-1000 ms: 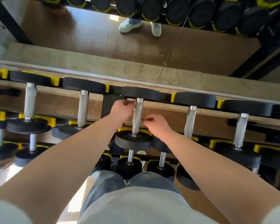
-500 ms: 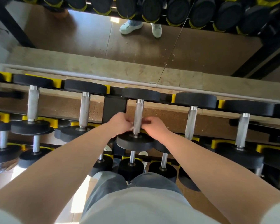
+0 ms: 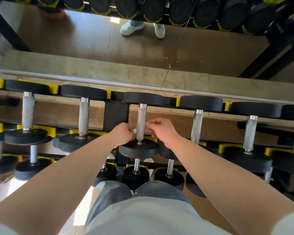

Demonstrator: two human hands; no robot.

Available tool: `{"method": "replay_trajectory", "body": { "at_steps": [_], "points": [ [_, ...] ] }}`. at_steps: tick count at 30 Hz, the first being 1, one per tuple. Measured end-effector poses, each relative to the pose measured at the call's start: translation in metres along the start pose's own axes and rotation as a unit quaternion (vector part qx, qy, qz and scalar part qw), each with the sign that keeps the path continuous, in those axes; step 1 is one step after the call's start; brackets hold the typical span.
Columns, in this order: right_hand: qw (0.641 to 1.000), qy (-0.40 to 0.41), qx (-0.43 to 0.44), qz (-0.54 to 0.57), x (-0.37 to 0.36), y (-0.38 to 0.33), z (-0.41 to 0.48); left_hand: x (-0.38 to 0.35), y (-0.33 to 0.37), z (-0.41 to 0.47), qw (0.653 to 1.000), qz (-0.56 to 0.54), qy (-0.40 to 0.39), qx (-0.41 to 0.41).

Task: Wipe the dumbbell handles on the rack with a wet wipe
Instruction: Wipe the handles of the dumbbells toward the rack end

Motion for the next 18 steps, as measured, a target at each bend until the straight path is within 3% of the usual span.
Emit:
{"method": "replay_trajectory", "body": {
  "at_steps": [2, 5, 8, 10, 12, 15, 17, 18],
  "points": [
    [1.000, 0.004, -0.006, 0.003, 0.004, 0.002, 0.001, 0.000, 0.001, 0.006, 0.996, -0.078, -0.020, 0.035],
    [0.999, 0.029, -0.028, 0.029, 0.015, 0.009, 0.001, 0.001, 0.009, 0.011, 0.962, -0.259, -0.050, 0.075],
    [0.996, 0.042, -0.061, 0.045, 0.026, 0.021, 0.002, 0.017, 0.026, 0.018, 0.917, -0.399, -0.026, 0.018],
    [0.995, 0.054, -0.081, 0.022, 0.031, 0.030, 0.003, 0.026, 0.032, 0.022, 0.904, -0.428, -0.008, -0.014],
    [0.991, 0.087, -0.098, -0.008, 0.037, 0.040, 0.007, 0.025, 0.030, 0.021, 0.933, -0.360, -0.001, -0.007],
    [0.985, 0.134, -0.105, -0.027, 0.050, 0.047, 0.011, 0.005, 0.018, 0.010, 0.995, -0.086, -0.045, 0.000],
    [0.984, 0.145, -0.105, -0.011, 0.054, 0.048, 0.014, -0.005, 0.011, 0.003, 0.997, 0.049, -0.064, -0.020],
    [0.984, 0.146, -0.101, -0.003, 0.054, 0.047, 0.014, -0.006, 0.008, 0.005, 0.997, 0.045, -0.065, -0.020]
  ]
}}
Point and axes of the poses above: each hand's wrist, its own z-axis towards the middle knuckle, its own x-axis out of the back of the hand, y = z × x, the point moved 8 cm from there along z, towards the middle knuckle, and after that the axes turned 6 degrees about x, right-handed, at the moved point
